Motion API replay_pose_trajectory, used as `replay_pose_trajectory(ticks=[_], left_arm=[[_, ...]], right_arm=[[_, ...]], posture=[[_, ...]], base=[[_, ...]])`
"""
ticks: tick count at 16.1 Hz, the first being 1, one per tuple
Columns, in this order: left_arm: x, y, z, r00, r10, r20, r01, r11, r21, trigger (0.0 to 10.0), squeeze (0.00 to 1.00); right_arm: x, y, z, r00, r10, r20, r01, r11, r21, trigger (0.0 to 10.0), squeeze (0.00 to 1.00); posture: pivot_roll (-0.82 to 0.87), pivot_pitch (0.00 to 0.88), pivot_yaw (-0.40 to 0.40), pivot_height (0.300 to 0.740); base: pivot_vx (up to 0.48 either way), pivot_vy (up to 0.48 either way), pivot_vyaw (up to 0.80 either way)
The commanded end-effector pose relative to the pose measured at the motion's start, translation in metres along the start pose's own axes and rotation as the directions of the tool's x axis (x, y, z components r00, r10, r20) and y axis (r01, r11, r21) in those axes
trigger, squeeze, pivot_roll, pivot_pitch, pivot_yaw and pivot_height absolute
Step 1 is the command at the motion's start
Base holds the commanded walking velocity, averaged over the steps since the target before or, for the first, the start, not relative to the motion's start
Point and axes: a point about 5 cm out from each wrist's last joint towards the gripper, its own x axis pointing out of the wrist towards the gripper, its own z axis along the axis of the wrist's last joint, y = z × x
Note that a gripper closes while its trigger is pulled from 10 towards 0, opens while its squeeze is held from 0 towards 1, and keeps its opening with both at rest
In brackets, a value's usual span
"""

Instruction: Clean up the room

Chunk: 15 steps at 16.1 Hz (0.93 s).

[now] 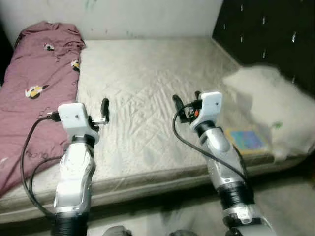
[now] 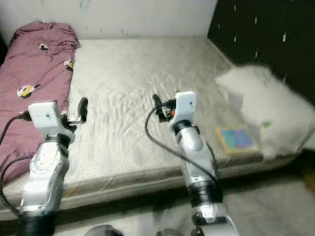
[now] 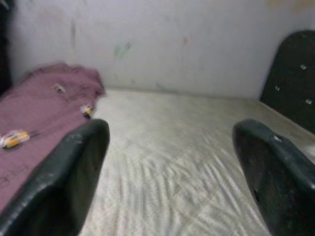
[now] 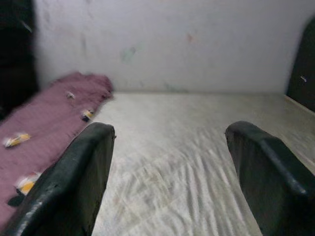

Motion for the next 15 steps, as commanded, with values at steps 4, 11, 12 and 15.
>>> replay_pose_trajectory(ticks=[4, 11, 12, 15], left_arm=[[0.0008, -0.0004, 0.0028, 1.0, -0.015, 0.011, 0.015, 1.0, -0.01, 10.0, 0.0], [0.0004, -0.0007, 0.003, 1.0, -0.01, 0.012, 0.01, 1.0, -0.02, 10.0, 0.0], [0.0003, -0.0005, 0.003, 1.0, -0.008, 0.014, 0.008, 1.0, -0.017, 10.0, 0.0], [0.0005, 0.0013, 0.0017, 1.0, 0.002, 0.011, -0.001, 1.0, -0.014, 10.0, 0.0]], right_arm=[[0.0027, -0.0007, 0.0065, 1.0, 0.003, 0.025, -0.002, 1.0, -0.01, 10.0, 0.0], [0.0021, -0.0004, 0.0051, 1.0, 0.008, 0.018, -0.007, 1.0, -0.026, 10.0, 0.0], [0.0026, -0.0007, 0.0054, 1.0, 0.007, 0.018, -0.007, 1.0, -0.027, 10.0, 0.0], [0.0032, -0.0012, 0.0058, 1.0, 0.007, 0.02, -0.007, 1.0, -0.029, 10.0, 0.0]], posture=[[0.03, 0.0, -0.041, 0.74], [0.03, 0.0, -0.044, 0.74], [0.03, 0.0, -0.043, 0.74], [0.03, 0.0, -0.043, 0.74]], base=[[0.0, 0.47, 0.0], [0.0, 0.469, 0.0], [0.0, 0.469, 0.0], [0.0, 0.469, 0.0]])
